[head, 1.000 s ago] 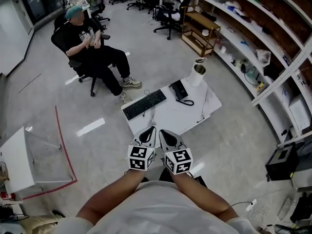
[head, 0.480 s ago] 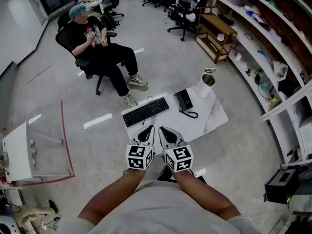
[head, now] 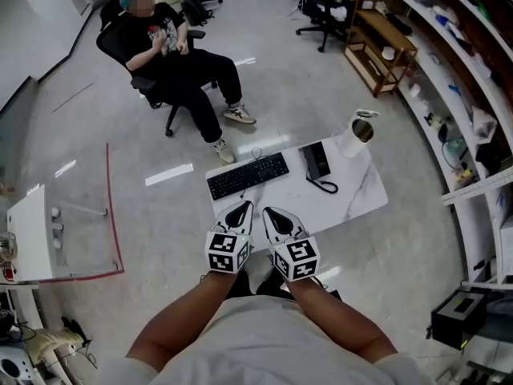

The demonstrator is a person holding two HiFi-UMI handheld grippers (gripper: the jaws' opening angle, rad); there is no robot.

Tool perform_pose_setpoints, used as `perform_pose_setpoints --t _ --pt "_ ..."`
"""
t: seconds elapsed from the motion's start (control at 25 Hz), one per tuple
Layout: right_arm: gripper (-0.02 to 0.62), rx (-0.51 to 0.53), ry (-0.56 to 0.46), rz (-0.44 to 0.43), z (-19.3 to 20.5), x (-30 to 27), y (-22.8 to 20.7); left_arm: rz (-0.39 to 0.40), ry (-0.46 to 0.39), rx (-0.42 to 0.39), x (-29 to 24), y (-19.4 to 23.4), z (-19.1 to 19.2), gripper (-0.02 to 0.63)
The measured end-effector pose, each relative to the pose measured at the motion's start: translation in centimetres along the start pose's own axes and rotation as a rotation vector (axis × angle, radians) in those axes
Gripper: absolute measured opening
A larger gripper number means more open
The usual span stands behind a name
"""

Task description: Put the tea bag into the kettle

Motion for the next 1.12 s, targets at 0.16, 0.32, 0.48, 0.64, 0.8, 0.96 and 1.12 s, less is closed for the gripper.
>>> perform_pose_setpoints --t 0.16,0.32,0.48,0.64,0.8,0.96,1.12 --pt "0.009 -0.008 0.026 0.013 0.9 -2.6 -0.7 0.012 0.043 -0.001 -1.8 2.0 1.5 0.008" --pt "0.009 -0.012 0.071 0.027 3.5 -4.7 -1.7 0.02 0.085 0.016 -3.1 3.5 4.1 0.008" --pt "0.009 -0.02 0.133 0.037 6.6 -6.2 -2.5 0.04 0.132 0.036 -3.9 4.6 7.4 0.008" --pt "0.009 -0.039 0.17 0.052 9.6 -8.8 -4.2 0.053 0.171 0.057 -5.9 6.3 10.4 0.008" --pt "0.011 -0.048 0.212 0.061 13.0 -11.1 -5.8 0.054 0.218 0.088 -7.8 7.6 14.2 0.008" --pt "0.037 -0.053 0.262 0.073 17.1 -12.8 -7.3 0.077 0.243 0.103 -9.2 8.0 17.8 0.008" --pt "0.067 -0.053 0.304 0.083 21.6 -14.7 -9.1 0.102 0.266 0.109 -10.8 8.3 21.6 0.008"
Point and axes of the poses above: the fingertips, and each gripper's own axes: x backward along the fingers, y to its left, z out of its underside, the point moved 2 cm from there along x, backward along the fingers, and after that the axes turned 6 degrees about -x, right-handed, at the moved point
